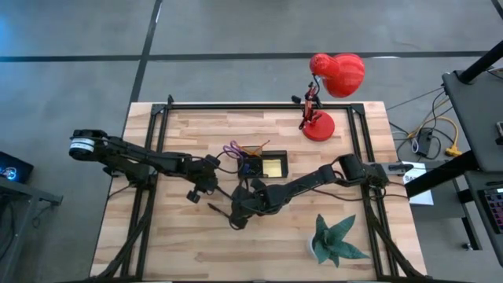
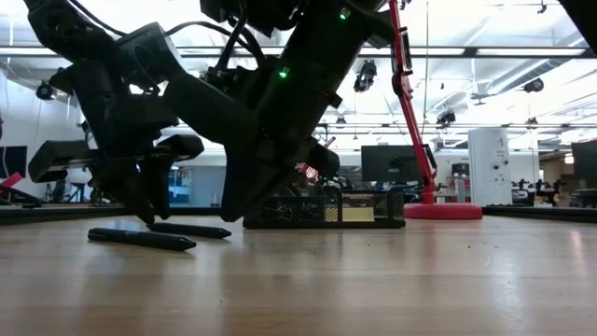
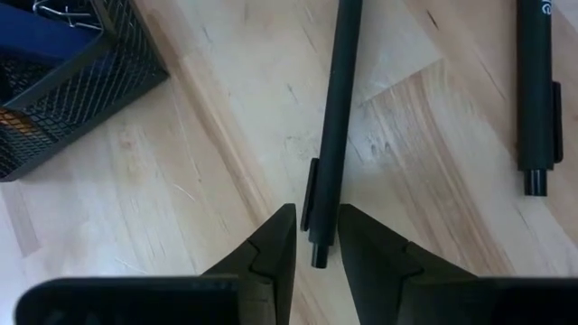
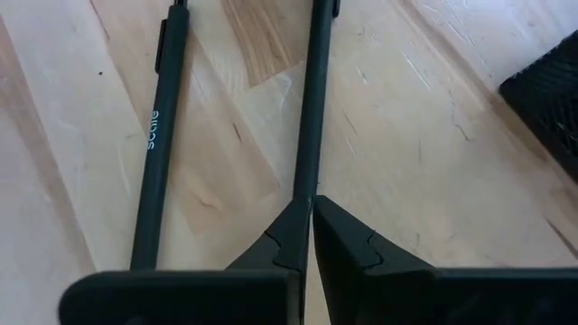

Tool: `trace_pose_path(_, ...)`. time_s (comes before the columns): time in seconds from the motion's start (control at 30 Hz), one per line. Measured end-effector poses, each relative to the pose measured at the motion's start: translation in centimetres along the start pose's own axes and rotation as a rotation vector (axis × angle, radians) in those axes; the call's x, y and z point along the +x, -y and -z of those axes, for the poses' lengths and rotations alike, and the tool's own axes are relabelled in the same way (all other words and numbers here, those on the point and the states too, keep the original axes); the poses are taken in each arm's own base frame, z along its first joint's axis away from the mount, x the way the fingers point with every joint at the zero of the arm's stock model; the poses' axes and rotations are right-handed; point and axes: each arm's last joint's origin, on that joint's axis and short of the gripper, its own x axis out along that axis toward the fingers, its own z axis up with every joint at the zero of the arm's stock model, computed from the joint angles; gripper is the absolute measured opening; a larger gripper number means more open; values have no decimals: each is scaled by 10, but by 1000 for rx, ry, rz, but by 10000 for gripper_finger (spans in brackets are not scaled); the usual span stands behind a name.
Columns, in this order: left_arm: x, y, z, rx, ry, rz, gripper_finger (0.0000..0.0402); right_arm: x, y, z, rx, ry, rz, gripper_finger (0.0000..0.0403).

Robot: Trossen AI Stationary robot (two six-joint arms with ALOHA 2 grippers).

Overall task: Pick and place office supplies into organizer
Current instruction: Put the top black pen into the black desk organizer

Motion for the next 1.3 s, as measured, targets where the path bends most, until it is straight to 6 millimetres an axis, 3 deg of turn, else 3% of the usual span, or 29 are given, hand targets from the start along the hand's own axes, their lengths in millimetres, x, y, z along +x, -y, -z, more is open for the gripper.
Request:
trace_pose_path(0.43,0,0,0,-1,-1,-3,71,4,3,-3,-110,-8,-9,13)
trace_pose_path(1.3,0,0,0,-4,-1,-4,71,6,6,-8,-127,-2,-39,13)
